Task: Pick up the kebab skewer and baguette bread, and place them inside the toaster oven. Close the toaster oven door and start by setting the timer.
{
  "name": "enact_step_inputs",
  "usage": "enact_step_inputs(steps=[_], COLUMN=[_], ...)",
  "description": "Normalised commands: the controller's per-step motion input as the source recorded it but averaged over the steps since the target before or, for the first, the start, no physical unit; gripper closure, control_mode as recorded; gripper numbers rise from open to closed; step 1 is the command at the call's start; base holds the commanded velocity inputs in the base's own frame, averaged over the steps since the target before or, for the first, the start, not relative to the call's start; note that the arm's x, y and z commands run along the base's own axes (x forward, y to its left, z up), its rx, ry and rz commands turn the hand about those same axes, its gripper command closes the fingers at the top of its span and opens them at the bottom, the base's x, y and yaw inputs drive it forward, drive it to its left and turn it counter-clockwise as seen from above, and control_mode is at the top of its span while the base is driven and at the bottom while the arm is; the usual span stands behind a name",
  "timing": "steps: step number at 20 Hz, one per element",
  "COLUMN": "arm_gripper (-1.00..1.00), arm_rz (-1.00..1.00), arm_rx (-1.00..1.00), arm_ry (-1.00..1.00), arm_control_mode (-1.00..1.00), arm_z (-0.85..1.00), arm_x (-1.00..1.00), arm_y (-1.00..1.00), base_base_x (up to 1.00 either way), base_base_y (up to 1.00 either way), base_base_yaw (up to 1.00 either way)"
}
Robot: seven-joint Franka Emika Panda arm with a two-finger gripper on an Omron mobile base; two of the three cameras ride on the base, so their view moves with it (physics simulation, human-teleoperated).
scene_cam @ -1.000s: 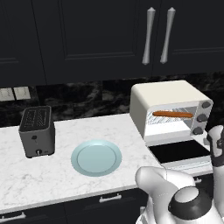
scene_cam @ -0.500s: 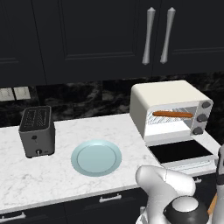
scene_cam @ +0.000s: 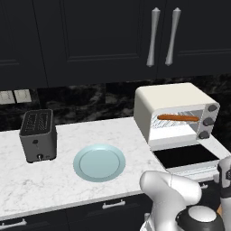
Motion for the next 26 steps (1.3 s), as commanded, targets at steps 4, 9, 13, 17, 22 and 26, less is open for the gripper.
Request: enact_step_inputs(steps=[4,9,13,17,22,26], arm_gripper=[-1.00,-1.00,-1.00,-1.00,-1.00,-1.00], arm_rz=[0.08,0.01,0.00,0.00,0.00,0.00], arm_rx=[0.02,0.04,0.03,0.01,0.01,0.03], arm_ry=[-0.02,-0.02,-0.01,-0.05,-0.08,-0.02], arm_control_mode=[-1.00,-1.00,-1.00,-1.00,-1.00,-1.00], arm_z=[-0.01,-0.09,-0.39,-0.36,-0.03,-0.01], arm_x=[0.27,0.21,0.10,0.10,0.20,0.05], arm_y=[-0.08,-0.02,0.00,0.00,0.00,0.00], base_base_x=[0.00,0.00,0.00,0.00,0.00,0.00], base_base_y=[0.00,0.00,0.00,0.00,0.00,0.00], base_base_yaw=[0.00,0.00,0.00,0.00,0.00,0.00])
